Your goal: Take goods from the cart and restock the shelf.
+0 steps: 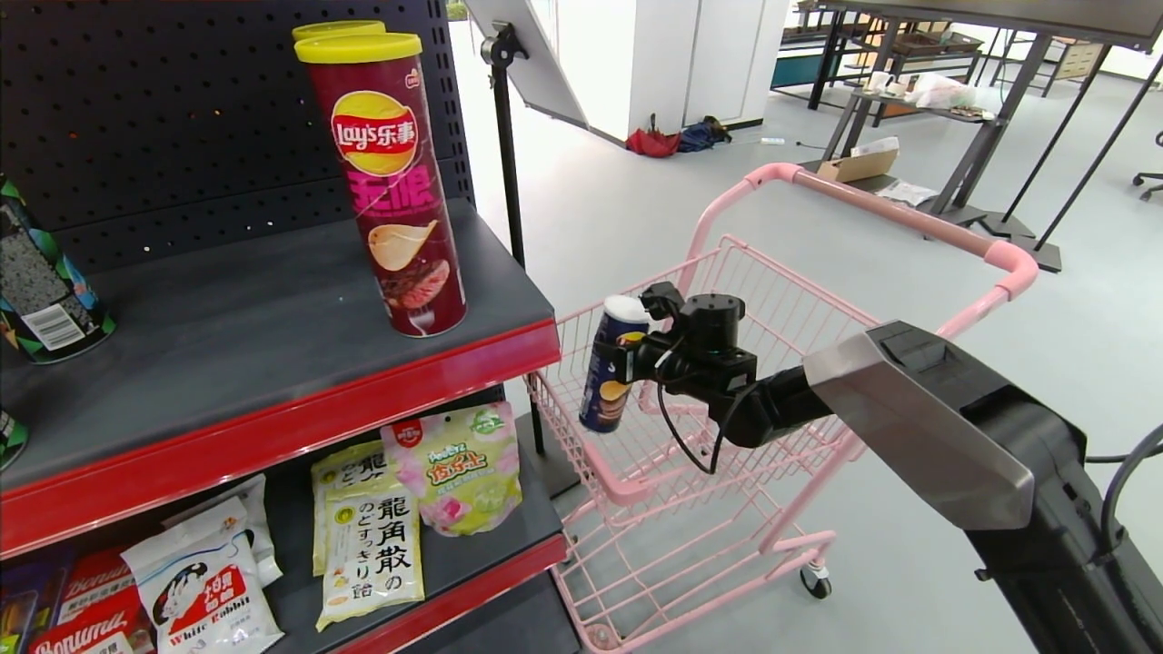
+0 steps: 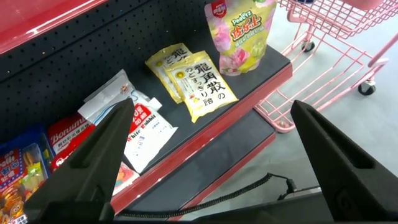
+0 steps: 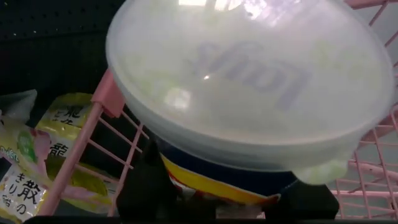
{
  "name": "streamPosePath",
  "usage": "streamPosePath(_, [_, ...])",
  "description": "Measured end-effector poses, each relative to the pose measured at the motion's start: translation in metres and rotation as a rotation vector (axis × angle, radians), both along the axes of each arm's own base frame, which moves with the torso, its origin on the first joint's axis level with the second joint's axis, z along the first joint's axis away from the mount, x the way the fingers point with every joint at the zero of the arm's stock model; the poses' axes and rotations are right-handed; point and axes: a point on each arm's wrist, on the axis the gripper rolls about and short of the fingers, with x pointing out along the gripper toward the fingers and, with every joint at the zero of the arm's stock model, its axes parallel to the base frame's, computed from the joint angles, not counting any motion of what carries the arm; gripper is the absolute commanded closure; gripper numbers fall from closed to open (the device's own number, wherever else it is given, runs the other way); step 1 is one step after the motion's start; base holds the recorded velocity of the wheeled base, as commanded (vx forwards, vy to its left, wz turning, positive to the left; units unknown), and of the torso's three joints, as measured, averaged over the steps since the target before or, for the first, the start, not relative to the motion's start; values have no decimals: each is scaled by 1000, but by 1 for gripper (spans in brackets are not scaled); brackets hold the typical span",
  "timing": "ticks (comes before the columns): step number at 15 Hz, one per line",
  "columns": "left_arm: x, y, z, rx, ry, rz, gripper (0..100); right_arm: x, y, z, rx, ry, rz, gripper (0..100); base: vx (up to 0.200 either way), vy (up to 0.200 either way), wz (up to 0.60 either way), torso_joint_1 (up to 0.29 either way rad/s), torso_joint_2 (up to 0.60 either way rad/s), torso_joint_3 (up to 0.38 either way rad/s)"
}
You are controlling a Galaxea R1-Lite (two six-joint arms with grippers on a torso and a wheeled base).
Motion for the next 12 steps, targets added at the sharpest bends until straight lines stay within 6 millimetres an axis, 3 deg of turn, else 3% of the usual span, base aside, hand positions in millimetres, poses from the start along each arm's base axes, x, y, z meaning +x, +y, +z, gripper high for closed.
streamPosePath(2, [0, 0, -3, 2, 6, -1, 0, -15, -4, 16, -11, 12, -8, 100, 0, 0, 0, 0, 0, 0])
streamPosePath(5, [1, -1, -9, 1, 16, -13, 0, -54, -15, 68, -11, -12, -27, 100, 0, 0, 0, 0, 0, 0])
streamPosePath(8, [2, -1, -9, -4, 18, -34, 0, -108, -32, 118, -19, -51, -69, 100, 0, 0, 0, 0, 0, 0])
streamPosePath(12, [1, -1, 1, -12, 10, -54, 0, -195, -77, 155, -131, -122, -255, 100, 0, 0, 0, 0, 0, 0])
